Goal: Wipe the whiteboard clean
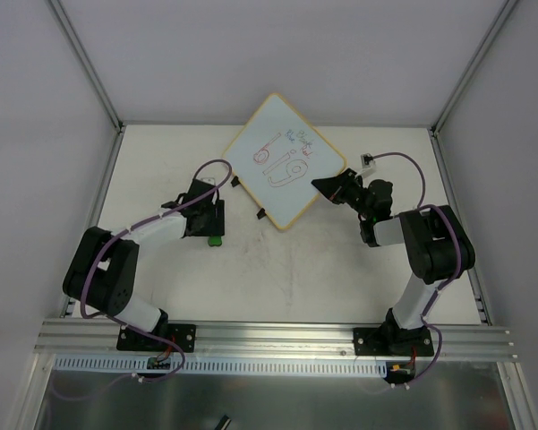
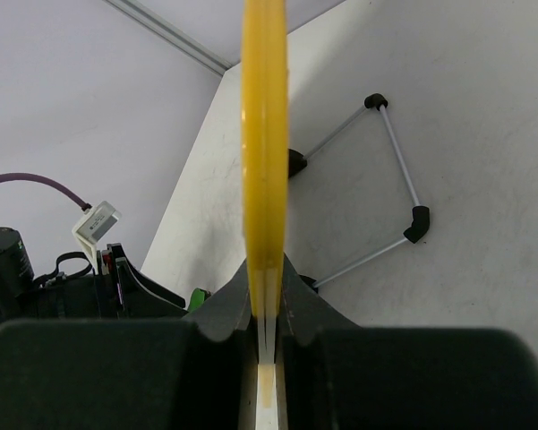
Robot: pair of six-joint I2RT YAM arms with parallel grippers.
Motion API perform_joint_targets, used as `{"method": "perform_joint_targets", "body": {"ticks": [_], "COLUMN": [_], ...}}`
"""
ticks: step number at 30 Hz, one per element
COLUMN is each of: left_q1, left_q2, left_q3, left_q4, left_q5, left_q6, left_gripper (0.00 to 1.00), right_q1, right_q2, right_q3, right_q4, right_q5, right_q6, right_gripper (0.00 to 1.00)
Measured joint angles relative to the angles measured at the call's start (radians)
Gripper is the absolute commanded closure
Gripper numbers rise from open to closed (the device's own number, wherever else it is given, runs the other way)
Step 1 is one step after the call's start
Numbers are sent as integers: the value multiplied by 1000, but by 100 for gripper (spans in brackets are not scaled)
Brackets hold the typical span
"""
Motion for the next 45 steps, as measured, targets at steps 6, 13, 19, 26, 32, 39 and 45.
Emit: {"method": "perform_joint_targets", "body": {"ticks": [6,13,19,26,32,39,45], "left_q1": [-14,-27,-39,-47,-55,-58,-58], "left_q2": [13,43,60,60,60,60,60], "left_q3": [7,25,30,31,32,34,35], "left_q4": [-7,-6,-8,-8,-10,-14,-16], "left_q5": [1,1,0,-8,-35,-51,-54], "left_q6": [5,7,8,8,8,8,7], "left_gripper": [35,49,53,52,58,74,77], "right_q1": [0,0,0,0,0,0,0], "right_q2": [0,0,1,2,5,6,7], "right_q3": [0,0,0,1,5,6,6], "right_q4": [0,0,1,3,3,3,3], "right_q5": [-1,-3,-4,-5,-7,-7,-8], "right_q6": [0,0,0,0,0,0,1], "right_gripper": [100,100,100,100,100,100,100]}}
